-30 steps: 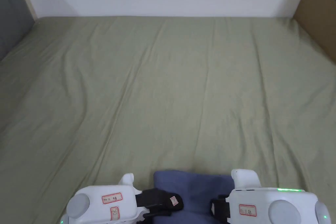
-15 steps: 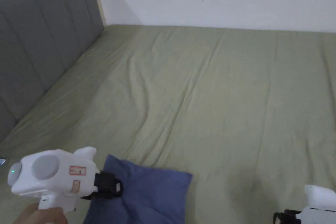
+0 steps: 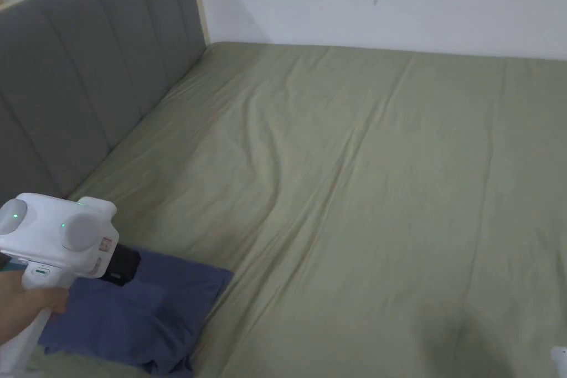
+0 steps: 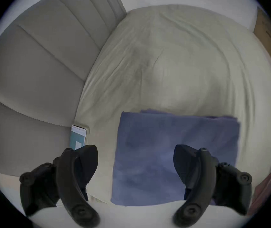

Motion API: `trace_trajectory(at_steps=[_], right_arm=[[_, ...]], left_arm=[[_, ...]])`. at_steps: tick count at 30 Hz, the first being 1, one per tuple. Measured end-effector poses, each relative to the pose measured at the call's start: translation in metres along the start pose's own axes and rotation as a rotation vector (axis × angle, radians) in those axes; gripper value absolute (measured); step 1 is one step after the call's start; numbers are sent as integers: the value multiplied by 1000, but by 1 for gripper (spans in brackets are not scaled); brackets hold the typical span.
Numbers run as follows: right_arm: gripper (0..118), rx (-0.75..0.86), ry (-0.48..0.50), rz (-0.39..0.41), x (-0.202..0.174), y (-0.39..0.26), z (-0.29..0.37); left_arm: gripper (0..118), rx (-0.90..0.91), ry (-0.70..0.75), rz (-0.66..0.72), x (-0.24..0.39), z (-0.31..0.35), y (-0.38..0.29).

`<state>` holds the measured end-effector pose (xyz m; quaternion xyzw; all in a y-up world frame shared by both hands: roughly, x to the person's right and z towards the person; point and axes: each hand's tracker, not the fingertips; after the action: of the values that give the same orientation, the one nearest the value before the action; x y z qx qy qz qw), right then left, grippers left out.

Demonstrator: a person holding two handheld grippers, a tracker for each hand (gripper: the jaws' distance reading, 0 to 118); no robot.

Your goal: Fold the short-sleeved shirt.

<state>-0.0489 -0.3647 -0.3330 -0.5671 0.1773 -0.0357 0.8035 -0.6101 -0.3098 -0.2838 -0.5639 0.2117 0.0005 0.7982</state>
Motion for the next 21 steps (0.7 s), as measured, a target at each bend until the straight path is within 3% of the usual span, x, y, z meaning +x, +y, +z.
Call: trace_trajectory(at_steps=[2, 3, 5, 6, 12, 15, 21], right_arm=[[0, 3, 2, -11, 4, 0, 0], [0, 7, 3, -19, 5, 0, 2], [0, 16, 11, -22, 7, -2, 6], [0, 20, 15, -23, 8, -3, 8], [0, 55, 33, -40, 20, -12, 22], [0, 79, 25, -25, 25, -18, 29], [0, 174, 17, -26, 33, -27, 55]], left_arm=[[97, 18, -44, 34, 2, 16, -1], [87, 41, -73, 60, 7, 26, -4], [13, 64, -191, 86, 18, 45, -12], [0, 67, -271, 99, 25, 50, -16], [0, 71, -341, 68, 93, 77, -46], [0, 127, -393, 152, 121, 94, -57], [0, 372, -235, 56, 194, 163, -78]])
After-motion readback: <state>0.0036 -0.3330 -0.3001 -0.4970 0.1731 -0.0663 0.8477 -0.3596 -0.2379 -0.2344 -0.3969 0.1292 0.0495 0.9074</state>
